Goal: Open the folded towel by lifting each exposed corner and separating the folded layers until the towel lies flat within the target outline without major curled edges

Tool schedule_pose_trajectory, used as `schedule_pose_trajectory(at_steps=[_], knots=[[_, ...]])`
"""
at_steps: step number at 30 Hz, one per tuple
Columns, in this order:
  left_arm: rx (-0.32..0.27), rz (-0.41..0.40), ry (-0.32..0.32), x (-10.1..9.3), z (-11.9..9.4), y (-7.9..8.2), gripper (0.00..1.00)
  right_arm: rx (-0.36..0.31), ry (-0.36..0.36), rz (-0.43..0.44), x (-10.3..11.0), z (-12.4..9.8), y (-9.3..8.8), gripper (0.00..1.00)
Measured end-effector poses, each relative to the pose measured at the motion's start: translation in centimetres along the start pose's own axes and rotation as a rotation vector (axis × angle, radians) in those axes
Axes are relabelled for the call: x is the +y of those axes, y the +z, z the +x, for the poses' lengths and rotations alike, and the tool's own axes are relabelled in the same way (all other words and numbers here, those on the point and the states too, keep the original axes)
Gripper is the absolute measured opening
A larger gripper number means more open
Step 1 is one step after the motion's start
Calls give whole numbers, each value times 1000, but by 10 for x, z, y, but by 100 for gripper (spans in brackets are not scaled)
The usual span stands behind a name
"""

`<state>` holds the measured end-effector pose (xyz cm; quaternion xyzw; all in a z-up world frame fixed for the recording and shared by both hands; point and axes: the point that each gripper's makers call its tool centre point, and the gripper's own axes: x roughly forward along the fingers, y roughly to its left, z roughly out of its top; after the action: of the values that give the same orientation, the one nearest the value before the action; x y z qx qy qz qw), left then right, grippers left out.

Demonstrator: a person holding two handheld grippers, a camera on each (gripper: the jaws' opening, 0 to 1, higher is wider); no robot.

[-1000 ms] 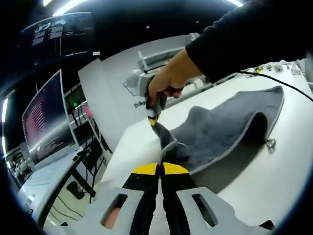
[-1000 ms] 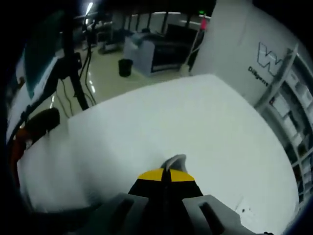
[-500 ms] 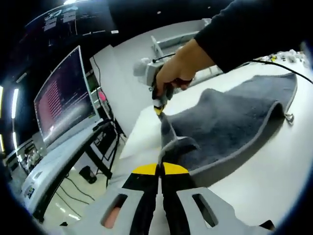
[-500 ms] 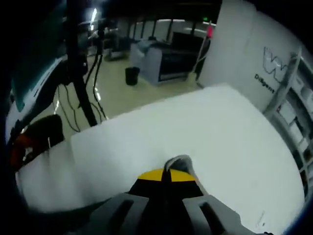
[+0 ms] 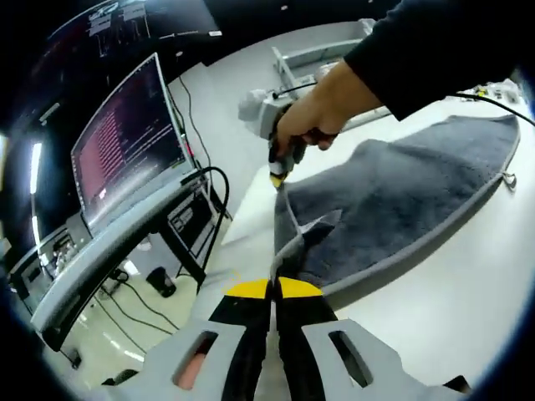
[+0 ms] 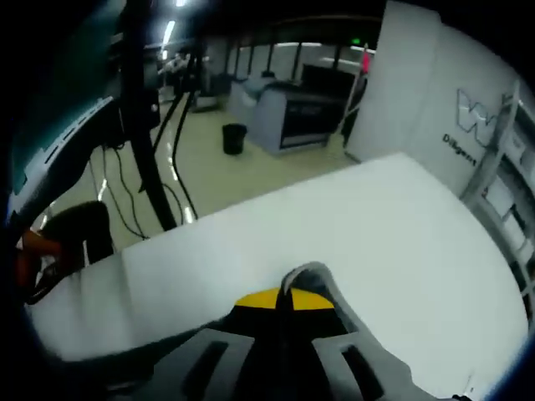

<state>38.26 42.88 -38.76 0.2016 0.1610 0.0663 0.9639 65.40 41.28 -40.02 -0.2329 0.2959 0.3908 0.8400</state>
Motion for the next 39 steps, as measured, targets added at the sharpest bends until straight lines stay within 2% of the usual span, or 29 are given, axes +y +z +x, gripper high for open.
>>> schedule_pose_trajectory(at_steps=[2, 3, 4, 6, 7, 8, 11, 13, 16, 19, 22, 24, 26, 30, 31, 33, 35, 36, 38, 39], knots=[[21, 0, -4, -2, 3, -5, 1, -18, 13, 12, -3, 3, 1, 4], [34, 9, -6, -5, 3, -8, 1, -29, 45, 29, -1, 5, 1, 10], [34, 10, -4, -5, 3, -9, 1, -44, 73, 43, 1, 6, 3, 21], [44, 4, -5, -5, 5, -12, 1, -116, 105, 3, 3, 5, 13, 37], [50, 4, -5, -6, 6, -13, 1, -123, 109, -8, 2, 4, 13, 46], [55, 6, -5, -8, 7, -14, 1, -129, 113, -20, 0, 3, 13, 51], [66, 37, -4, -11, 5, -16, 1, -167, 118, 2, -12, -1, 15, 59], [67, 35, -10, -9, 7, -16, 1, -185, 120, 10, -20, -6, 12, 71], [76, -15, -33, -9, 6, -17, 1, -169, 92, -62, -37, -14, 3, 88], [77, -52, -48, -10, 3, -17, 1, -225, 51, -89, -58, -31, 9, 94], [67, -128, -76, -11, 0, -19, 1, -242, 47, -87, -73, -49, 4, 96], [61, -173, -83, -9, 0, -19, 1, -254, -9, -153, -91, -67, 1, 97], [59, -176, -78, -8, 0, -19, 1, -291, -28, -152, -101, -81, 3, 99], [66, -173, -66, -7, 0, -22, 1, -335, -32, -91, -124, -125, 2, 99], [68, -174, -62, -7, 0, -22, 1, -347, -45, -96, -130, -138, 2, 99], [72, -159, -55, -7, 0, -22, 3, -392, -115, -133, -150, -167, 6, 99], [67, -129, -29, -3, 0, -21, 9, -435, -171, -144, -174, -200, 5, 99], [60, -102, -4, 2, -1, -20, 14, -450, -184, -140, -181, -209, 5, 99], [56, -113, 5, 5, -3, -18, 28, -470, -213, -83, -202, -232, -6, 99], [27, -130, 22, 8, -5, -10, 35, -471, -226, -32, -213, -242, -13, 99]])
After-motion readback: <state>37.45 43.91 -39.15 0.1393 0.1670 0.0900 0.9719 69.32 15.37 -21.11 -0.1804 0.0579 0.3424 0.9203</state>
